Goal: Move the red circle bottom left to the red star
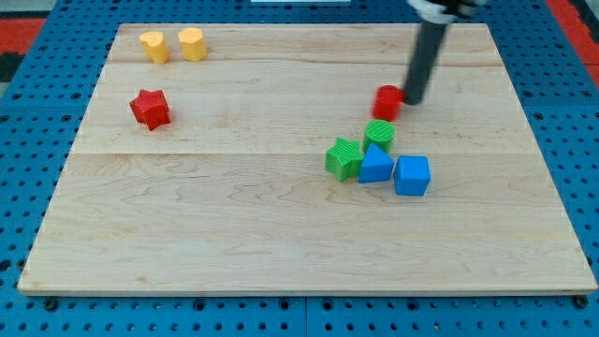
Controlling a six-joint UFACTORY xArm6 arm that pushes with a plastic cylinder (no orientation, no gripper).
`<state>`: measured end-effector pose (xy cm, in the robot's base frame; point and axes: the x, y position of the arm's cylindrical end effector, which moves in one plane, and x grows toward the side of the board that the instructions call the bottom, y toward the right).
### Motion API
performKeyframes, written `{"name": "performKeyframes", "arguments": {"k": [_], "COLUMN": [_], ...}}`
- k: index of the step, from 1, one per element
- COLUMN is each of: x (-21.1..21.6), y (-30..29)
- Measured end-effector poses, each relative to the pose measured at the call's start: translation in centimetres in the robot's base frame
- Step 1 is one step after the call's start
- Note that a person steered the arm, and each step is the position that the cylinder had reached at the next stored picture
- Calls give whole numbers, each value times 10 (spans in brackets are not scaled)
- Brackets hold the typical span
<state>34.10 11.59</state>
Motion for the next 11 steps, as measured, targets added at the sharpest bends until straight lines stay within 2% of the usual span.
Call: {"name": "performKeyframes", "arguments": {"k": [1,2,3,4,5,7,8,9,11], "x": [-6,-3,1,21,21,48,79,78,83], "y": [-94,-76,-28,-98,-181,-160,-206,-276,-272]}}
